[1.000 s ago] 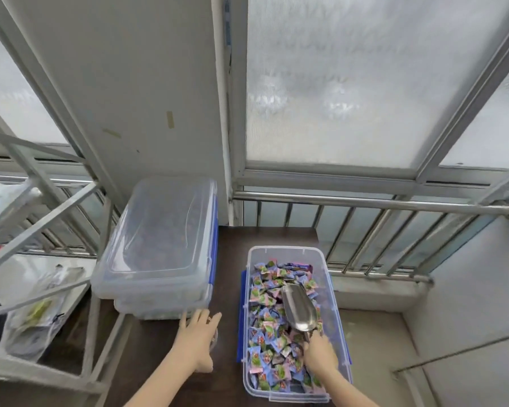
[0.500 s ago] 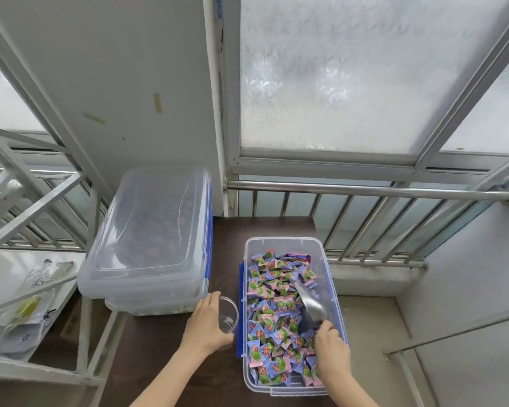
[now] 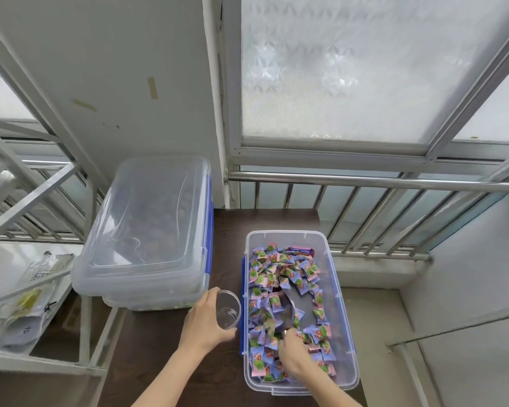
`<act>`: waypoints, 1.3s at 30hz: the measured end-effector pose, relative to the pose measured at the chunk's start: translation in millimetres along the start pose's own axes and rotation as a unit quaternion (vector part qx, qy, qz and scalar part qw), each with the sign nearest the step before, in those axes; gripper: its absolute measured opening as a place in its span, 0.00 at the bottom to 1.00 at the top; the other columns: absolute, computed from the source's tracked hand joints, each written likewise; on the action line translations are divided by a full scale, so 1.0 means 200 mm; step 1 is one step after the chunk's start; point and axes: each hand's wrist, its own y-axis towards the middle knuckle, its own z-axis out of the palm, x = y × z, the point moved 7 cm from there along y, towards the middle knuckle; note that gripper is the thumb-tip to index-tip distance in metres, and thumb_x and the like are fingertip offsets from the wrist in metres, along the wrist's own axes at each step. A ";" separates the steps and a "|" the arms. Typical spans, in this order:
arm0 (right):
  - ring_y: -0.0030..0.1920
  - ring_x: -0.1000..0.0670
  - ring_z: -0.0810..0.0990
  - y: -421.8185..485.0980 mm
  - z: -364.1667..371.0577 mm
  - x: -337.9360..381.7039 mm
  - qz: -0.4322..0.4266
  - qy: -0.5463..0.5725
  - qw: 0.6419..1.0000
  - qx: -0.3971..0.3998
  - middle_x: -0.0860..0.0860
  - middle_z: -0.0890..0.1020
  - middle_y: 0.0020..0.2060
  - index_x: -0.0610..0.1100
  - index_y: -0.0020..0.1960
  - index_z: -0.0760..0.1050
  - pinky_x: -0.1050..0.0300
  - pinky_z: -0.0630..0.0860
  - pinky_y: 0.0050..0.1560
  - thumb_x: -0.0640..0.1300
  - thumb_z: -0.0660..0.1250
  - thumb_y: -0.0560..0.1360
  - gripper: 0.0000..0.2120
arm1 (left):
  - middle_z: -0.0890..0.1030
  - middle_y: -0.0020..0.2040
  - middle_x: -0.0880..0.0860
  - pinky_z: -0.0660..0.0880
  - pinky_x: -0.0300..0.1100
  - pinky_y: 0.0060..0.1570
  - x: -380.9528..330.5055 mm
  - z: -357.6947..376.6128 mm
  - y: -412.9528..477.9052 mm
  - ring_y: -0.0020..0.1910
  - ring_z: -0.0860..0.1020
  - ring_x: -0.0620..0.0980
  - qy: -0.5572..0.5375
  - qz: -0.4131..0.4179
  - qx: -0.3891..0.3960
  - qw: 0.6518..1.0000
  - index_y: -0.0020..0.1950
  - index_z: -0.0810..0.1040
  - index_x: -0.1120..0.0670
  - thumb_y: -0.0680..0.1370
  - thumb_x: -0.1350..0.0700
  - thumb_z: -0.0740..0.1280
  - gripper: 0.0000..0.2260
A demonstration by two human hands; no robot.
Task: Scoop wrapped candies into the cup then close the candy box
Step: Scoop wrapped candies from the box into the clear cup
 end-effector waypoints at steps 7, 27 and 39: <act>0.20 0.55 0.62 0.06 -0.03 -0.04 0.048 0.170 0.984 0.025 0.53 0.66 0.22 0.44 0.36 0.65 0.62 0.57 0.23 0.46 0.62 0.77 0.13 | 0.72 0.64 0.44 0.75 0.46 0.53 0.01 0.00 -0.02 0.62 0.75 0.48 -0.043 -0.020 -0.005 0.999 0.68 0.66 0.47 0.58 0.44 0.76 0.40; 0.26 0.54 0.56 -0.19 -0.53 -0.05 -0.081 0.073 0.993 -0.053 0.54 0.57 0.24 0.47 0.31 0.55 0.62 0.55 0.27 0.39 0.65 0.71 0.20 | 0.71 0.59 0.46 0.69 0.42 0.61 -0.22 -0.04 0.03 0.60 0.71 0.45 -0.031 0.127 -0.056 0.990 0.67 0.68 0.45 0.60 0.39 0.74 0.37; 0.30 0.50 0.65 -0.32 -0.76 0.33 -0.115 -0.208 0.964 0.116 0.49 0.70 0.29 0.46 0.31 0.65 0.58 0.60 0.29 0.50 0.64 0.71 0.14 | 0.67 0.58 0.46 0.70 0.49 0.66 -0.36 0.03 0.07 0.59 0.70 0.44 -0.037 0.202 0.036 0.978 0.68 0.65 0.40 0.60 0.41 0.77 0.39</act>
